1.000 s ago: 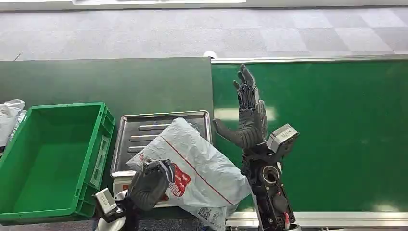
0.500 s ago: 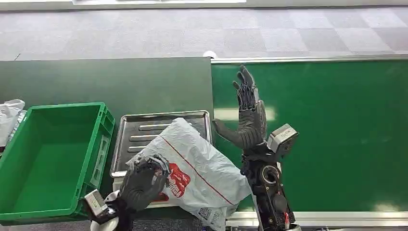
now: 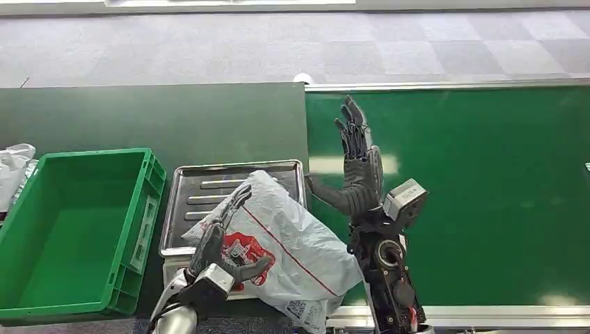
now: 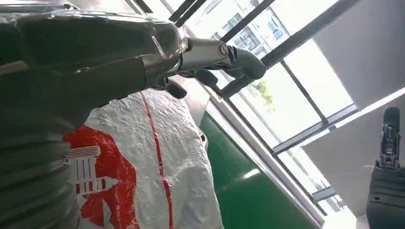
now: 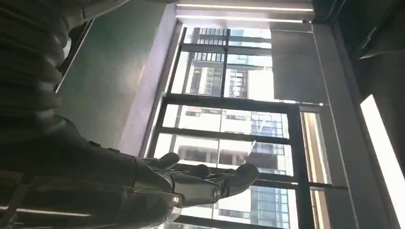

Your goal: Moved the parcel from conveyor to table for the left to box.

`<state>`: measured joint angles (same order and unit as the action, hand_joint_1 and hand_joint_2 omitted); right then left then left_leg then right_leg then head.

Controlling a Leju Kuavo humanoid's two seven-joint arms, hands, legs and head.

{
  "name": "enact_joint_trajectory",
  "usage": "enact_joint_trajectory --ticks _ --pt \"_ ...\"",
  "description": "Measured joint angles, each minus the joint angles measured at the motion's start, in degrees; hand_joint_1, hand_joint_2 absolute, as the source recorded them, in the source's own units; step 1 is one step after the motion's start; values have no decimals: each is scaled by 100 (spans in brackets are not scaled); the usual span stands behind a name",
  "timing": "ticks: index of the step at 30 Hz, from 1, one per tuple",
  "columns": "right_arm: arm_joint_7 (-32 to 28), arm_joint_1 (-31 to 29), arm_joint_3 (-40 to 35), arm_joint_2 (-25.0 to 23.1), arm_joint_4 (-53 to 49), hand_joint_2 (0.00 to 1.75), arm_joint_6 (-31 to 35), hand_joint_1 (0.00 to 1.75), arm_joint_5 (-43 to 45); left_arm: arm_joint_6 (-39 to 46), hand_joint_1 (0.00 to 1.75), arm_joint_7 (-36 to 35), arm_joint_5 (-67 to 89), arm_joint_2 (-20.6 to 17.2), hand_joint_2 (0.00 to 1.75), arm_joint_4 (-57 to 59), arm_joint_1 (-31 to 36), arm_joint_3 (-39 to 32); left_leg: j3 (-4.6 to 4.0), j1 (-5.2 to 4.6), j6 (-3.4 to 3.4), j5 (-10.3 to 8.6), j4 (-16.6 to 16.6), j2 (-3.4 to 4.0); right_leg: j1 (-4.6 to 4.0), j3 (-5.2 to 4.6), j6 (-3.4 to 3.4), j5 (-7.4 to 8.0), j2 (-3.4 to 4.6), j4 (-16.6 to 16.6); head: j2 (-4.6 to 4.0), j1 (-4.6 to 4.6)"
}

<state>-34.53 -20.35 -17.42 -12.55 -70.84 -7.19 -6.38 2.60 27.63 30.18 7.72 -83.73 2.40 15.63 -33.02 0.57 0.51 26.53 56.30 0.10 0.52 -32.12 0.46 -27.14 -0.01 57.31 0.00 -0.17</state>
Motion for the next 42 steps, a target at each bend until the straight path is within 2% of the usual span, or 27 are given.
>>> enact_joint_trajectory --ticks 6,12,17,26,27,28,29,30,33,42 --pt "7 24 20 0 -2 175 22 0 0 670 0 -313 371 24 175 190 87 94 0 0 0 0 0 0 0 -1 0 0 0 0 0 -2" --pt "24 70 33 0 -42 175 48 0 -18 1454 0 -892 1458 35 175 439 208 254 1 0 0 0 0 0 0 0 0 0 0 0 0 -2" --pt "42 74 50 0 -114 175 48 0 -53 1455 0 -1163 1854 96 175 695 325 380 1 0 0 0 0 0 0 0 0 0 0 0 0 -2" --pt "85 71 81 -20 -230 175 -2 0 -153 937 0 -1539 2382 208 175 1200 556 656 1 0 0 0 0 -2 0 4 0 0 0 0 0 0" --pt "92 70 83 -24 -243 175 -9 0 -157 879 28 -1547 2380 212 175 1243 579 677 2 0 0 0 0 -2 0 6 0 0 -1 0 0 0" --pt "96 69 83 -26 -251 175 -18 0 -171 786 28 -1547 2374 216 175 1281 604 695 4 0 0 0 0 -2 0 8 0 0 -2 0 0 -2" --pt "107 68 81 -26 -262 175 -20 0 -181 673 143 -1547 2339 216 175 1309 620 704 5 0 0 0 0 -2 0 11 0 0 -2 0 0 0" --pt "114 68 81 -26 -278 175 -22 0 -190 574 164 -1547 2332 219 175 1333 640 712 6 0 0 0 0 -2 1 13 0 0 -4 0 0 -2" --pt "162 64 79 -26 -315 175 -22 0 -214 408 173 -1543 2330 227 175 1399 682 726 10 -1 -1 0 0 -2 1 17 0 0 -6 0 0 -2" --pt "197 74 81 -26 -415 175 -20 0 -221 312 175 -1136 1776 260 175 1442 717 675 21 -1 -1 -1 0 -4 1 28 0 0 -8 -1 0 -2"
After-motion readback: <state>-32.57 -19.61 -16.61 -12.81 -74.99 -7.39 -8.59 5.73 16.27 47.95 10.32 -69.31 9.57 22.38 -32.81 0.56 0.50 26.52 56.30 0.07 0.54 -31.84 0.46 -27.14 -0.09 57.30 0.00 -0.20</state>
